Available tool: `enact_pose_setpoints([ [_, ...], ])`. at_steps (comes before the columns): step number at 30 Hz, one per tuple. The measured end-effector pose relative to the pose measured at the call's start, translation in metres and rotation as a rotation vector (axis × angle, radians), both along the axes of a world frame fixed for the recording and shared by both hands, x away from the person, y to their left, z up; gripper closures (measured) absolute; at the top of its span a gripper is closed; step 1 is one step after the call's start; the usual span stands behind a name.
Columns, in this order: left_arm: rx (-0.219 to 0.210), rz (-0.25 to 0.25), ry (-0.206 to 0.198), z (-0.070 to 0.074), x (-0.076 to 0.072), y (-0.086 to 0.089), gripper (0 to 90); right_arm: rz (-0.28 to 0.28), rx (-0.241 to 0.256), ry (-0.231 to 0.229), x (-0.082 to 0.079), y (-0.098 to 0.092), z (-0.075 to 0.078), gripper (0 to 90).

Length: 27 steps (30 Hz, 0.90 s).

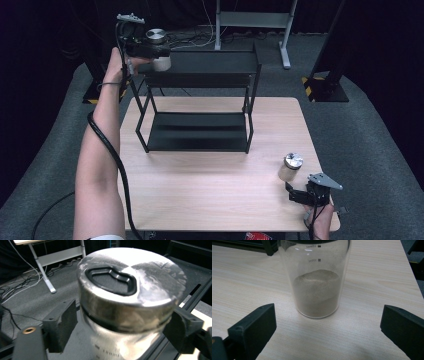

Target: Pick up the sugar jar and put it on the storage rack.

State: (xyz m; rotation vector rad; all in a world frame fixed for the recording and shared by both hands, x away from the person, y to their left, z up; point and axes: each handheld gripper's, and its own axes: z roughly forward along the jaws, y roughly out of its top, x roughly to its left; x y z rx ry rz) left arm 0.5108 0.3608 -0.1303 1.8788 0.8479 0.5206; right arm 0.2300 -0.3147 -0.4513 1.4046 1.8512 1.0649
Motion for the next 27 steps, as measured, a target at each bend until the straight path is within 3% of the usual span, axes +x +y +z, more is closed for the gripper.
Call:
enact_pose_setpoints([
  [5, 0.027, 0.003, -0.010, 0.003, -0.012, 0.001, 4.8, 0.000, 0.001, -0.001, 0.000, 0.000, 0.000, 0.0],
  [12, 0.073, -0.024, -0.037, 0.002, -0.036, 0.009, 1.0, -0.001, -0.001, -0.001, 0.000, 0.000, 0.000, 0.0],
  [22, 0.125, -0.075, -0.071, -0.028, -0.075, 0.017, 0.1, 0.001, -0.002, 0.002, 0.000, 0.000, 0.000, 0.0],
  [27, 0.191, -0.103, -0.058, -0.049, -0.094, 0.014, 0.1, 0.000, -0.003, 0.002, 0.000, 0.001, 0.000, 0.0],
])
